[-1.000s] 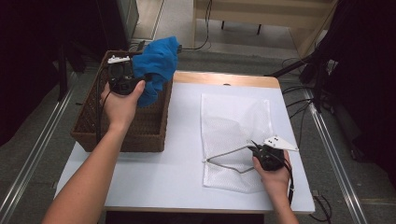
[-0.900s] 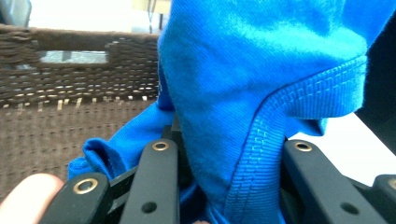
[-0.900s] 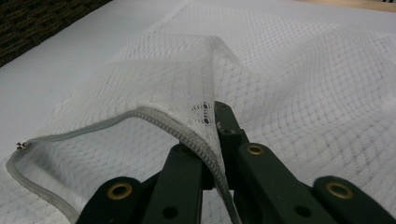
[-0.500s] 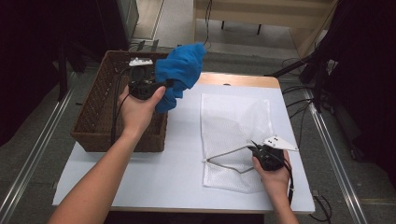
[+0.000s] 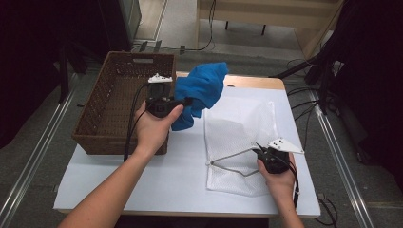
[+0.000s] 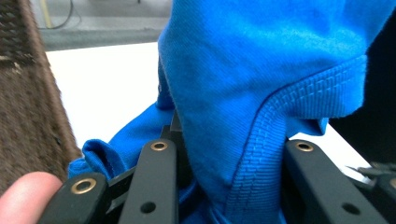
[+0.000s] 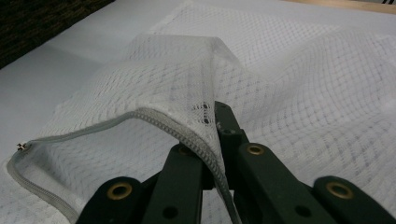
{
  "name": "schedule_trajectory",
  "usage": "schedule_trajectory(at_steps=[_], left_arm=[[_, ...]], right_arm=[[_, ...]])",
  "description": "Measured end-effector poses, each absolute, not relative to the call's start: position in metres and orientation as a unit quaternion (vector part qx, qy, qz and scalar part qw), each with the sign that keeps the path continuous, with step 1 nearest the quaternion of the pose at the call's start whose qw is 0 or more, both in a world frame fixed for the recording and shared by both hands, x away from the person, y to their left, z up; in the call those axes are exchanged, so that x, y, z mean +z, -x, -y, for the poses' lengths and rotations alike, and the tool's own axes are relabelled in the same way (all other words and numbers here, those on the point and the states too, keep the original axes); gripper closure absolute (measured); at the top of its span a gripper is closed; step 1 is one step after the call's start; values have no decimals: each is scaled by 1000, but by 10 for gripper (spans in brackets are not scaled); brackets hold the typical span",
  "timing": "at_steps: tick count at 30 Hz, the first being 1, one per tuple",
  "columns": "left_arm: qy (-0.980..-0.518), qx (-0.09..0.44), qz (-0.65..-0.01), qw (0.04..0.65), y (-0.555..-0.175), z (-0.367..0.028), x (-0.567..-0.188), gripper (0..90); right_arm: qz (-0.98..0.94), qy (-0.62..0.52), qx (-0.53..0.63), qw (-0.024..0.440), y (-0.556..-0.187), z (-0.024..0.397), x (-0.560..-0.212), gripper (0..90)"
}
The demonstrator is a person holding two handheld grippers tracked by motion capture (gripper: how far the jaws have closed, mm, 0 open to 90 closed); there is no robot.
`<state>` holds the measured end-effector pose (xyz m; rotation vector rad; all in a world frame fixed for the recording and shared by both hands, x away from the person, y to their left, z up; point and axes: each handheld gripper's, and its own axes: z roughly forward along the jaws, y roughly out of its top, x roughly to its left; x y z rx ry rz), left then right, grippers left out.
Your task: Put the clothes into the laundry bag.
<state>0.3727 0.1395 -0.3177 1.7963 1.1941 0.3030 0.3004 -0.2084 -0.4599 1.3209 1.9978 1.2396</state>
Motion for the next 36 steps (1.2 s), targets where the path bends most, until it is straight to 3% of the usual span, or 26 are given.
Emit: schedule_trajectory(at_steps=[36], left_arm=[[-760, 25, -455, 464, -266, -137, -405, 675]], right_arm=[[-726, -472, 449, 219, -301, 202, -458, 900]])
